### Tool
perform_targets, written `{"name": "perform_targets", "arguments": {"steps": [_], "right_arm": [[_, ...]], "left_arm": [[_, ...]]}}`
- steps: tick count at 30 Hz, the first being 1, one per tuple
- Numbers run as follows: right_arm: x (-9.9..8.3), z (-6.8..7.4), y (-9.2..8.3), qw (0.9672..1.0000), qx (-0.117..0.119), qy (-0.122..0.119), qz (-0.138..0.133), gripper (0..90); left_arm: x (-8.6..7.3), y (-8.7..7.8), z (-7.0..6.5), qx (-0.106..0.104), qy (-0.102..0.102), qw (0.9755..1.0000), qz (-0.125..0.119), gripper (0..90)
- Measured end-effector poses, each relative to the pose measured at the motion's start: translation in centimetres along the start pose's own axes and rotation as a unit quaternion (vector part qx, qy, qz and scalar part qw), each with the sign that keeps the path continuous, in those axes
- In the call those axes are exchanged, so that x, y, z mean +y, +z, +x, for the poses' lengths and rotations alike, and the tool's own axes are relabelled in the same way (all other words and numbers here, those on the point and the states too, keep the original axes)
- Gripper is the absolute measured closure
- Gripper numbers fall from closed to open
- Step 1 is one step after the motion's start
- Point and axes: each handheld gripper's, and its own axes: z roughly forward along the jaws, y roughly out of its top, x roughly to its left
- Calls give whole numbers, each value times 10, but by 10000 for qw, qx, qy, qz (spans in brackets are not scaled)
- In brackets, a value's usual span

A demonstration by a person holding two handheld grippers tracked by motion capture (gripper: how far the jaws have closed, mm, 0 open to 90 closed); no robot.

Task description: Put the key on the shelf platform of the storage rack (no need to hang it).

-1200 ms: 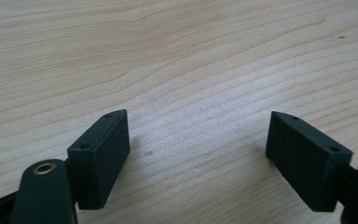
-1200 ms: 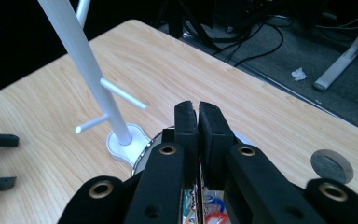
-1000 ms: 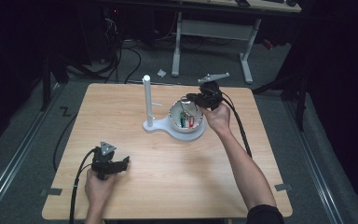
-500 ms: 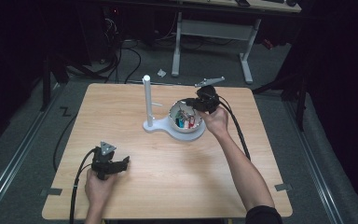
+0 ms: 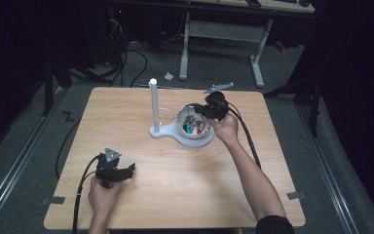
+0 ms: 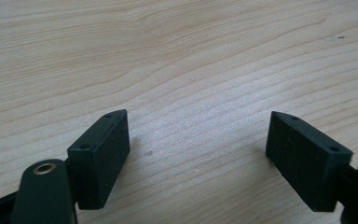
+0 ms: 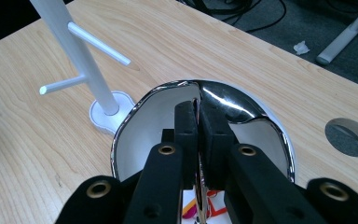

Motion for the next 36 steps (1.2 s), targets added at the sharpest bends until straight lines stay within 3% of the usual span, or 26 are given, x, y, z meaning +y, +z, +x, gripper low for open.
{"name": "perform_targets", "arguments": {"steps": [9,15,21,29,36], "right_arm": [[-4,-3,0,9999,-162,34,30,843],[-7,-4,3,9994,-281,-142,169,870],[-8,-6,4,9996,-242,49,154,859],[-13,-12,4,9989,-421,156,168,705],[-13,-14,-4,9983,-568,158,-6,657]], "left_arm": [[0,0,0,3,2,10000,0,220],[0,0,0,0,3,10000,6,220],[0,0,0,6,2,10000,0,221],[0,0,0,6,3,10000,0,220],[0,0,0,3,3,10000,2,220]]}}
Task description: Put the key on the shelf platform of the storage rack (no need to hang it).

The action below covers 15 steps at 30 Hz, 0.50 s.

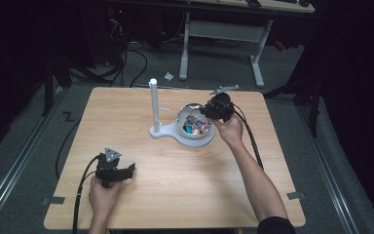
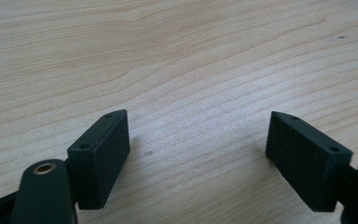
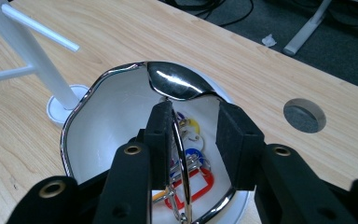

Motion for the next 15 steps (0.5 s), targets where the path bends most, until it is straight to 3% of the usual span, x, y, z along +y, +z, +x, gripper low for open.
{"name": "perform_targets", "arguments": {"steps": [9,15], "right_arm": [[-7,-3,-24,9992,159,149,-331,534],[-19,-7,-44,9981,155,315,-501,498]], "left_arm": [[0,0,0,-1,0,10000,2,220],[0,0,0,2,3,10000,4,221]]}}
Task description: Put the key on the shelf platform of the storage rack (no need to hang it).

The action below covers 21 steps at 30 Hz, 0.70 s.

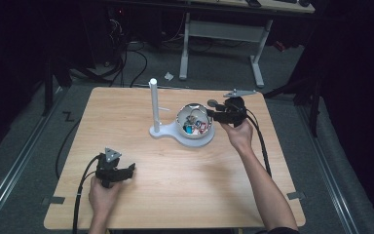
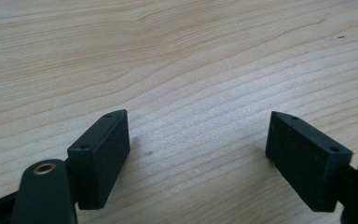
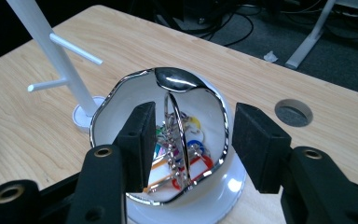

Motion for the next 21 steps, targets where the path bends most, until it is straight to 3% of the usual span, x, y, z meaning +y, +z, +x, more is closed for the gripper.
{"name": "perform_targets", "arguments": {"steps": [14,21], "right_arm": [[-22,-8,-43,9997,-63,186,-174,469],[-24,-2,-60,9996,-137,80,-251,462]], "left_arm": [[0,0,0,18,7,10000,-2,220],[0,0,0,17,5,10000,-4,221]]}}
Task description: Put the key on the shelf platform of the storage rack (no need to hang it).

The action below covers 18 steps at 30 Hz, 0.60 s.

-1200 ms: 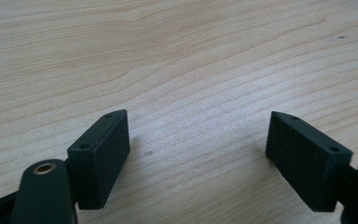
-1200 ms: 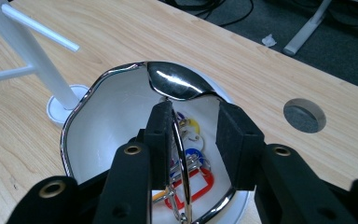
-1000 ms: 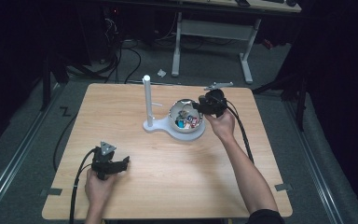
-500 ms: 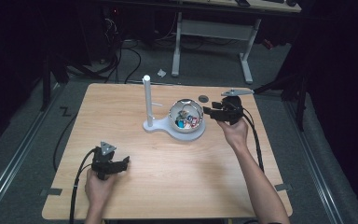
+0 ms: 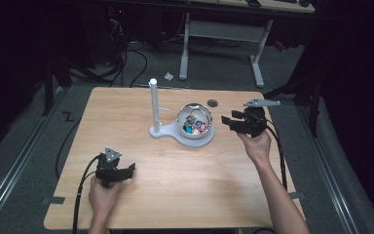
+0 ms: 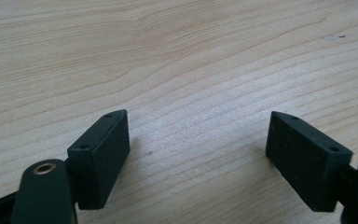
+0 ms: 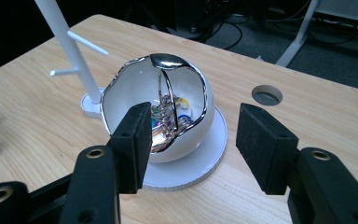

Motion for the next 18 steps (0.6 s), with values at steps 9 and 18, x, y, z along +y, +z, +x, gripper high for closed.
{"name": "perform_targets", "arguments": {"steps": [9,18], "right_arm": [[-10,0,-19,9999,-69,33,-77,454],[-23,4,-40,9998,-141,8,-144,444]], "left_arm": [[0,0,0,1,2,10000,1,220],[0,0,0,2,1,10000,1,221]]}}
